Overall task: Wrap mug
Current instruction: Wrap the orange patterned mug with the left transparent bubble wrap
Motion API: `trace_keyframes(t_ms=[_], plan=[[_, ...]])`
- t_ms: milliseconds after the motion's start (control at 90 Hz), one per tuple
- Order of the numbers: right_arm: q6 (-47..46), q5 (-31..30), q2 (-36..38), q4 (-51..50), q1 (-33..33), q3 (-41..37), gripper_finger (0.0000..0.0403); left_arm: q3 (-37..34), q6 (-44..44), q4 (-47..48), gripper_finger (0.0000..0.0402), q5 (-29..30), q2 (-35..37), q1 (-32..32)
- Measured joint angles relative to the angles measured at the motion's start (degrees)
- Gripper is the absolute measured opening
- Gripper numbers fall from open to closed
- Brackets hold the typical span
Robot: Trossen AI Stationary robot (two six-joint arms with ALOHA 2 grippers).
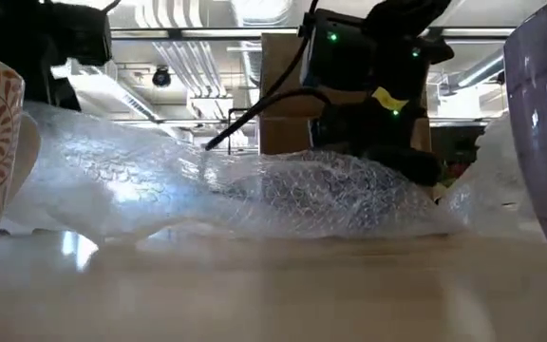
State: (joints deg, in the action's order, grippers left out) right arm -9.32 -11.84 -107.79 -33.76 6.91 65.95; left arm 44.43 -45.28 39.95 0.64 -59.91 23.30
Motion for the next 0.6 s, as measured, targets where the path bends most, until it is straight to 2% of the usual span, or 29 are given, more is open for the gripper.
trace_keyframes(t_ms=[67,144,211,289,367,433,533,600], plan=[[0.59,0.00,0.00,0.10,-0.08,0.13,0.0000,4.24,0.65,3.82,0.0146,-1.97,0.77,-0.62],[1.80,0.02,0.02,0.17,-0.08,0.57,0.0000,10.09,0.84,8.11,0.0180,-1.17,1.46,-0.91],[3.04,0.00,0.21,0.20,-0.05,1.32,0.0000,14.58,2.61,11.11,0.0201,3.07,1.98,-0.89],[4.40,-0.06,0.35,0.50,-0.16,2.53,0.0000,17.64,5.99,13.62,0.0217,10.83,2.57,-0.86],[6.13,-0.15,0.39,3.22,-0.48,3.40,0.0000,17.62,8.84,14.68,0.0223,19.55,2.73,-1.27],[7.35,-0.17,0.42,7.27,-0.97,3.70,0.0000,16.26,10.20,14.28,0.0222,24.46,2.43,-2.66],[8.98,-0.14,0.42,13.91,-1.90,3.70,0.0000,13.01,10.30,11.61,0.0213,25.00,0.92,-7.15],[9.44,-0.11,0.06,19.20,-2.79,3.68,0.0000,10.32,10.34,7.45,0.0206,22.52,-0.16,-10.68]])
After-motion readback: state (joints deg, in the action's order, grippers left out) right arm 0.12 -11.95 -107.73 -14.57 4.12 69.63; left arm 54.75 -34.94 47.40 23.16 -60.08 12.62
